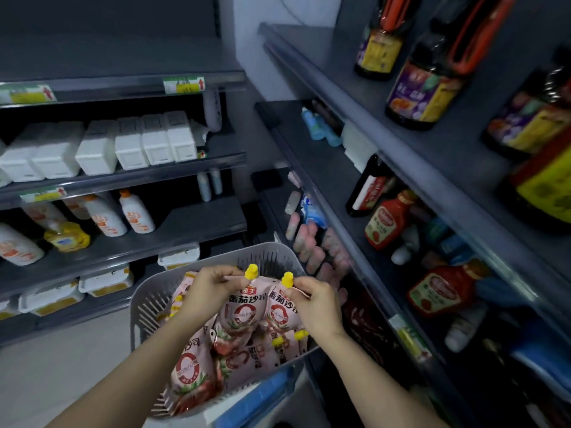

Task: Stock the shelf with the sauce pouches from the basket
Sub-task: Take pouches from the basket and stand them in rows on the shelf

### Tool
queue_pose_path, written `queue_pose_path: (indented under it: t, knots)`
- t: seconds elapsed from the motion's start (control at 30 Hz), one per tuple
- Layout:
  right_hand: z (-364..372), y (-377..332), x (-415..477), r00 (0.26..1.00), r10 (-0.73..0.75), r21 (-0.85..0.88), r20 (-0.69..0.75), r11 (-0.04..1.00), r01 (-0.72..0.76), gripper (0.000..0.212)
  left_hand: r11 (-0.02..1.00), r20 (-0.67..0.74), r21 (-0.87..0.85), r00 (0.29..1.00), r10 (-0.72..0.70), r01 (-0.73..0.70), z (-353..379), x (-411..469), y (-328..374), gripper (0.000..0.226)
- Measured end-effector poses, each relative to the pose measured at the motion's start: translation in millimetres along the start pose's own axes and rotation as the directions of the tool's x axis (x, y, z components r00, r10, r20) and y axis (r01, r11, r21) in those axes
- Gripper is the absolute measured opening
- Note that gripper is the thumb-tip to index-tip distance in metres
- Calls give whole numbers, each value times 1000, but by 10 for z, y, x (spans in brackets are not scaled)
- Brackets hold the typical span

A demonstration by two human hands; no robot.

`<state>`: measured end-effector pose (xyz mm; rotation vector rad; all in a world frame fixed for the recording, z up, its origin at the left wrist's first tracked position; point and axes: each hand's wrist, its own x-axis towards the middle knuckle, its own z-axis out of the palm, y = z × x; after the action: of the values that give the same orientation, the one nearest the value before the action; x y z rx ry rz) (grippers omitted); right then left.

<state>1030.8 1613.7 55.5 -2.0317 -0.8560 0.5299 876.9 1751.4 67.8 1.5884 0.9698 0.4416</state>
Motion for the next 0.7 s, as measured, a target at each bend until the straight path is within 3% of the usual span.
queue_pose_path:
  t: [0.1,0.33,0.7]
  knots:
    - [-265,-138,-123,994,0,118,-111,993,14,6,996,66,-67,996,65,-61,90,-65,340,15]
    - [-1062,-438,-571,929,0,131,-370,990,52,5,963,226,-188,946,233,-193,420,-340,1105,15]
    - [-2472,-594,-1704,751,-60,55,-658,990,127,5,891,456,-303,769,448,-340,1448,-1162,2150,8]
